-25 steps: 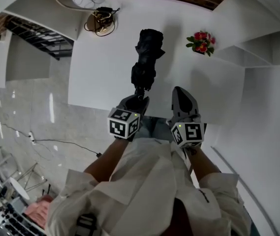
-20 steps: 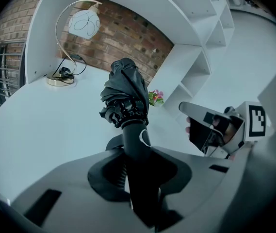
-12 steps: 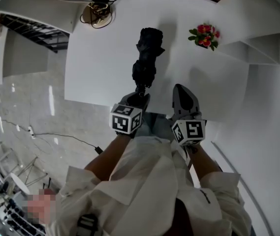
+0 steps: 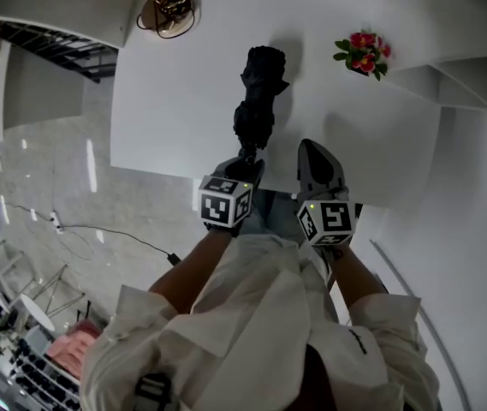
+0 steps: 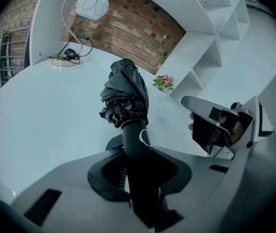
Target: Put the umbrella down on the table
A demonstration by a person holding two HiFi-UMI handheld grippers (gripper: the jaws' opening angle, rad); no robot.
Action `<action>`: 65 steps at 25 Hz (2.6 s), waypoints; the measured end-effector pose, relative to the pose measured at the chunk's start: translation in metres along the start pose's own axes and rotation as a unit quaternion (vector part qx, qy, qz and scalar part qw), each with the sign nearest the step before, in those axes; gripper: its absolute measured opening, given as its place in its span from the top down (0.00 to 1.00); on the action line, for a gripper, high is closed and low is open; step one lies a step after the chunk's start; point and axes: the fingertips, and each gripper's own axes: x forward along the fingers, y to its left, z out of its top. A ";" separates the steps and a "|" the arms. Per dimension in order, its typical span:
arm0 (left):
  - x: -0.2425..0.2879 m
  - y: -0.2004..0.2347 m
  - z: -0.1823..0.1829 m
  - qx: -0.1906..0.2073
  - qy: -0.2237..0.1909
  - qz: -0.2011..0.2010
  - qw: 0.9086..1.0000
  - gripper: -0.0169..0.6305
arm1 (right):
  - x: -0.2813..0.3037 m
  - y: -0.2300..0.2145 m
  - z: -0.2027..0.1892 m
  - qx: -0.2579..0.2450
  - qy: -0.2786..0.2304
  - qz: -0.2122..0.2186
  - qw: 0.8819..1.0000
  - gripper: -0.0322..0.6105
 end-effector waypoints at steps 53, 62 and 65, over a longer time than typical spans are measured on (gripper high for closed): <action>0.012 0.011 -0.023 -0.065 0.036 0.006 0.997 0.73 | -0.012 -0.005 -0.013 0.017 0.004 -0.007 1.000 0.92; -0.009 0.006 -0.008 -0.060 0.017 0.009 0.998 0.71 | -0.018 -0.003 0.001 0.012 -0.008 -0.004 1.000 0.92; -0.019 0.001 0.005 -0.054 0.000 0.005 0.999 0.71 | -0.022 -0.002 0.008 0.010 -0.014 -0.003 1.000 0.92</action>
